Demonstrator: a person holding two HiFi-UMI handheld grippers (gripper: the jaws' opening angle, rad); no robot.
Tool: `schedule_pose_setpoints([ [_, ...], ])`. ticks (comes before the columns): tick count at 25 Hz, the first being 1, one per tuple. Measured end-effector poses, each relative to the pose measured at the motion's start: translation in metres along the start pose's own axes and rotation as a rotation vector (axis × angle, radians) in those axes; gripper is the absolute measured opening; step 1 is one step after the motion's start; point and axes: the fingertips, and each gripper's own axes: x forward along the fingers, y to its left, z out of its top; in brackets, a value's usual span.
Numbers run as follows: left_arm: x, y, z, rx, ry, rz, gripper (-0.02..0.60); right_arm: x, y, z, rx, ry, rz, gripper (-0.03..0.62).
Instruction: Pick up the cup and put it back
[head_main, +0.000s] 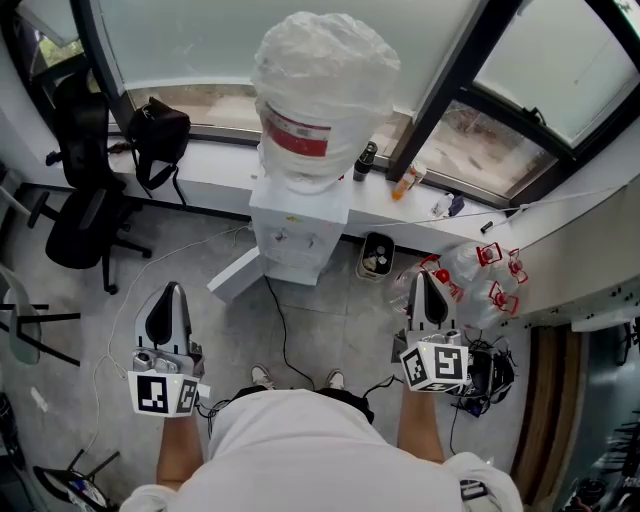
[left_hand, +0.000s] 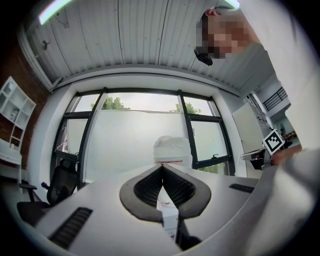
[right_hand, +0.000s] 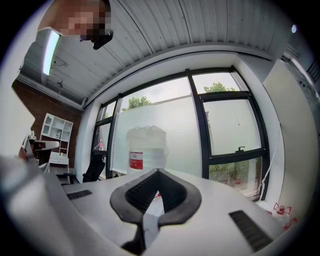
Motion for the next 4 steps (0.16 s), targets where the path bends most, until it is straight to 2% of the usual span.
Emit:
schedule_pose_setpoints([
  [4,-0.0039,0.0008,-0.0011,-0.004,0.004,0.001,0.023,-0.0013,0.0031,0.0002,0.002,0.003,-0.003,0.020],
])
